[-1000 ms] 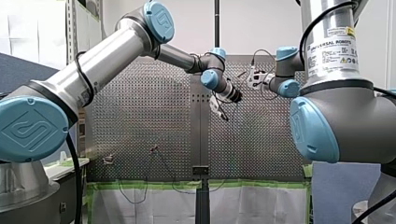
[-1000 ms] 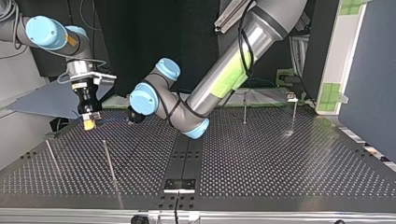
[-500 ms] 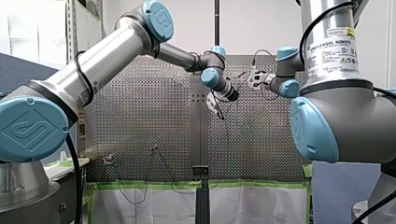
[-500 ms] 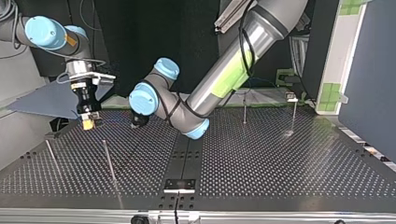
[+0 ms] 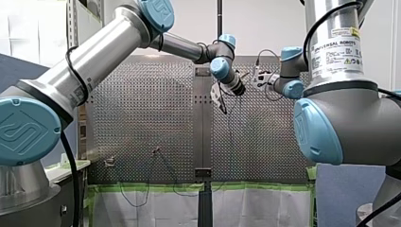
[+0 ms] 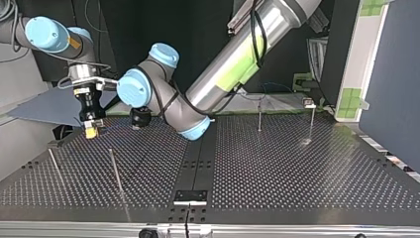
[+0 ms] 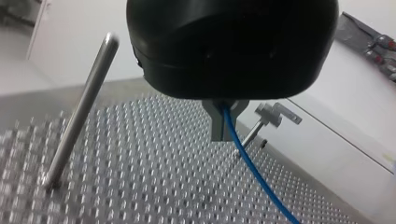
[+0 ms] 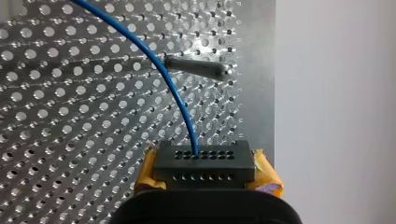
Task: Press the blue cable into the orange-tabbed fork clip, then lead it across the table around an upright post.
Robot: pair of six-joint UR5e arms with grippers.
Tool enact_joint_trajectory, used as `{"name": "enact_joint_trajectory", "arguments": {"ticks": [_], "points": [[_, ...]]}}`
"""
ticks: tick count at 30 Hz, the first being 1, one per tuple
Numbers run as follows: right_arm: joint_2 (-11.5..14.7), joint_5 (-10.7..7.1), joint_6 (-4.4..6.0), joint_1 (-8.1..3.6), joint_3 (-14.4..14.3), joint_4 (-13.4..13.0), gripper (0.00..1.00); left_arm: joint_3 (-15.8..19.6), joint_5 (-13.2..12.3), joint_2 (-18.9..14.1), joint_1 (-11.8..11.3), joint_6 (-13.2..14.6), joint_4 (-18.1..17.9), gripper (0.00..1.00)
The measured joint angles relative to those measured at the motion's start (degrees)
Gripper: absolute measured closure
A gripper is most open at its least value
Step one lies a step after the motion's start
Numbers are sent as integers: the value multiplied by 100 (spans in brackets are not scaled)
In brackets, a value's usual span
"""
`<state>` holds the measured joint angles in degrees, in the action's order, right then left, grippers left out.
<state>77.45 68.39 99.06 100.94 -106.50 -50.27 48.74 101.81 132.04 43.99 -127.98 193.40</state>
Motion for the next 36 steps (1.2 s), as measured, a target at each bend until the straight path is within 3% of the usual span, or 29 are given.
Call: {"name": "enact_joint_trajectory", "arguments": {"ticks": [7, 15, 22, 26, 30, 36], "points": [[135, -2, 160, 0, 0, -171, 100, -1, 390, -221, 199, 390, -5, 100], [159, -8, 403, 0, 1, -439, 100, -9, 797, -405, 149, 768, -80, 100], [161, 2, 694, -2, 1, -815, 100, -165, 1162, -410, 74, 911, -364, 100], [161, 6, 753, -2, 1, -1038, 100, -358, 1379, -410, 4, 935, -426, 100], [163, 10, 826, -11, 3, -1147, 100, -539, 1381, -408, -59, 963, -427, 100], [165, 128, 1043, -103, 27, -1206, 100, -668, 1320, -406, -143, 976, -442, 100]]}}
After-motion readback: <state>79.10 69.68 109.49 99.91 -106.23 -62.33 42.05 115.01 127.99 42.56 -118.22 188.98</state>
